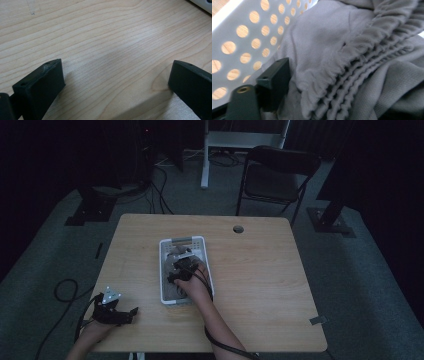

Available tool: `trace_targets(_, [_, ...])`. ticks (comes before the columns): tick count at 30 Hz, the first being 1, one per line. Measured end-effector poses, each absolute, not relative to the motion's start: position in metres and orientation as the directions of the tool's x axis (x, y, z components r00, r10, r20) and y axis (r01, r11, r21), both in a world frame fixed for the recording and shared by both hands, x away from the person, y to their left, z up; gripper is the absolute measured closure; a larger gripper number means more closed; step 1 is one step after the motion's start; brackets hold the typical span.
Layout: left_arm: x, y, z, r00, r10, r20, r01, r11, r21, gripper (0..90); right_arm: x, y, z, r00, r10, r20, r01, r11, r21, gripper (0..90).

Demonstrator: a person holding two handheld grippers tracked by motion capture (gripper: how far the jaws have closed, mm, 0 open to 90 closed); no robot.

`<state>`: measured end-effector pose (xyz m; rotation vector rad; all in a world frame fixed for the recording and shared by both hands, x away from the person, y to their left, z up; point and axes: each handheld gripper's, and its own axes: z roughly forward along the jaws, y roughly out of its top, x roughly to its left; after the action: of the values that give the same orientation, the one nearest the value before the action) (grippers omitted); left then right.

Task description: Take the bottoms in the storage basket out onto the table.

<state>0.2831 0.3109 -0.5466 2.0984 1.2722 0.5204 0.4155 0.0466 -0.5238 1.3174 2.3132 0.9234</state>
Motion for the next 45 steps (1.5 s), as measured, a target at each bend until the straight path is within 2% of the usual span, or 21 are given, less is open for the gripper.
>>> trace_targets(4, [0.283,0.311,-0.547,0.458,0.889,0.013,0.644,-0.342,0.685,0.6,0.416,0.049,-0.528,-0.558,0.830,0.010,0.613,0.404,0.679,28.8])
trace_targets(6, [0.283,0.311,-0.547,0.457,0.889,0.013,0.644,-0.341,0.685,0.7,0.416,0.046,-0.531,-0.557,0.829,0.045,0.611,0.372,0.699,34.6])
trace_targets(9, [0.283,0.311,-0.547,0.458,0.889,0.013,0.644,-0.341,0.685,0.6,0.415,0.045,-0.533,-0.562,0.825,0.048,0.593,0.363,0.718,38.1])
trace_targets(10, [0.283,0.311,-0.547,0.457,0.889,0.013,0.644,-0.341,0.685,0.7,0.414,0.045,-0.533,-0.581,0.813,0.036,0.576,0.380,0.724,48.4])
trace_targets(12, [0.283,0.311,-0.547,0.458,0.889,0.013,0.644,-0.341,0.685,0.6,0.413,0.046,-0.531,-0.587,0.809,0.024,0.571,0.393,0.720,56.9])
trace_targets(16, [0.283,0.311,-0.547,0.457,0.889,0.013,0.644,-0.341,0.685,0.6,0.413,0.043,-0.525,-0.606,0.794,0.049,0.563,0.384,0.732,63.2])
trace_targets(23, [0.283,0.311,-0.547,0.457,0.889,0.013,0.644,-0.340,0.686,0.6,0.409,0.035,-0.513,-0.636,0.769,0.063,0.517,0.364,0.775,65.5])
trace_targets(33, [0.283,0.311,-0.547,0.458,0.889,0.013,0.644,-0.341,0.685,0.7,0.403,0.023,-0.493,-0.623,0.777,0.096,0.489,0.290,0.823,66.0])
trace_targets(45, [0.283,0.311,-0.547,0.457,0.889,0.013,0.644,-0.341,0.685,0.7,0.400,0.014,-0.474,-0.622,0.780,0.075,0.433,0.262,0.863,66.2])
